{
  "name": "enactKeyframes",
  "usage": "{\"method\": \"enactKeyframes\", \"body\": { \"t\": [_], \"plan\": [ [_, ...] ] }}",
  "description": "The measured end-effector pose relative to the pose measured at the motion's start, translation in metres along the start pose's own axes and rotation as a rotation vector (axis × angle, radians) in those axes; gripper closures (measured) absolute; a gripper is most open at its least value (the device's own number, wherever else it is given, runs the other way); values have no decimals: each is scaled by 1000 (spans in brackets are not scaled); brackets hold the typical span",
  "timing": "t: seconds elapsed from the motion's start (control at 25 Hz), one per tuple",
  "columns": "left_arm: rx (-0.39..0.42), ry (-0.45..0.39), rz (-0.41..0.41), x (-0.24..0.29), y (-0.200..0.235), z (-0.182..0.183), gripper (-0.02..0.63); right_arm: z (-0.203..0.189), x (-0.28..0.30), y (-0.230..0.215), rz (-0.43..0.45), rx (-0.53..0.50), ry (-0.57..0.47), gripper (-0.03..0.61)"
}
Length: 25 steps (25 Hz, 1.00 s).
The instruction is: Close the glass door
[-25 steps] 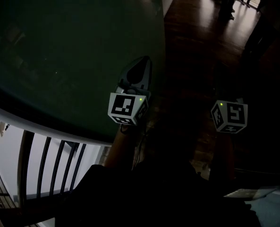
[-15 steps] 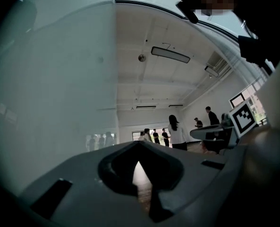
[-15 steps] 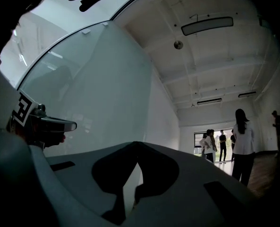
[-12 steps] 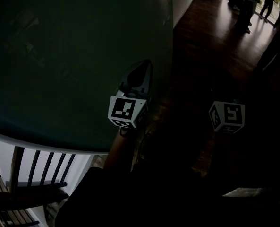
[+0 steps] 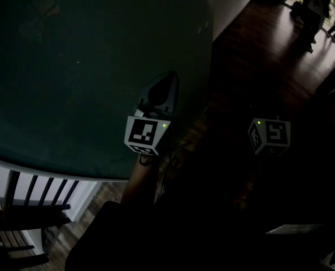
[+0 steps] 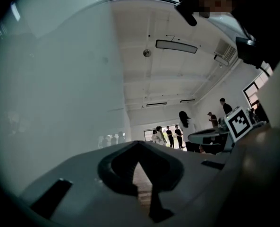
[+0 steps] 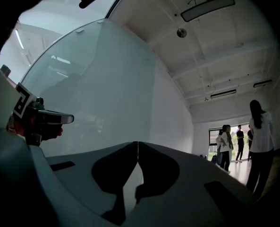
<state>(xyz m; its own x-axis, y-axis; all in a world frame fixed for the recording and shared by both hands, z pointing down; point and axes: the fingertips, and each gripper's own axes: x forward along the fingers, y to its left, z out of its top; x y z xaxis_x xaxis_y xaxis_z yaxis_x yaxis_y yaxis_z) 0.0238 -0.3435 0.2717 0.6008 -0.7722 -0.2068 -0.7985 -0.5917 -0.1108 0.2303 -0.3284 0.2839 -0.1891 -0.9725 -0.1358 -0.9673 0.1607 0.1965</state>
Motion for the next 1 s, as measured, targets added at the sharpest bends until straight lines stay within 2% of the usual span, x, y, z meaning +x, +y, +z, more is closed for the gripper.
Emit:
{"method": "enactKeyframes", "body": {
  "t": [0.24, 0.52, 0.72, 0.88, 1.0],
  "plan": [
    [-18, 20, 16, 24, 17, -18, 612, -15, 46, -2, 46, 3, 11, 584],
    [-17, 51, -6, 63, 40, -46, 612, -33, 120, -6, 84, 6, 39, 584],
    [14, 51, -21, 90, 60, -48, 612, -37, 178, -6, 119, -6, 37, 584],
    [-24, 49, -50, 105, 60, -44, 612, -55, 225, -3, 195, -3, 80, 565],
    [-11, 65, -84, 109, 54, -47, 612, -75, 256, 4, 271, 3, 133, 512]
  ]
}}
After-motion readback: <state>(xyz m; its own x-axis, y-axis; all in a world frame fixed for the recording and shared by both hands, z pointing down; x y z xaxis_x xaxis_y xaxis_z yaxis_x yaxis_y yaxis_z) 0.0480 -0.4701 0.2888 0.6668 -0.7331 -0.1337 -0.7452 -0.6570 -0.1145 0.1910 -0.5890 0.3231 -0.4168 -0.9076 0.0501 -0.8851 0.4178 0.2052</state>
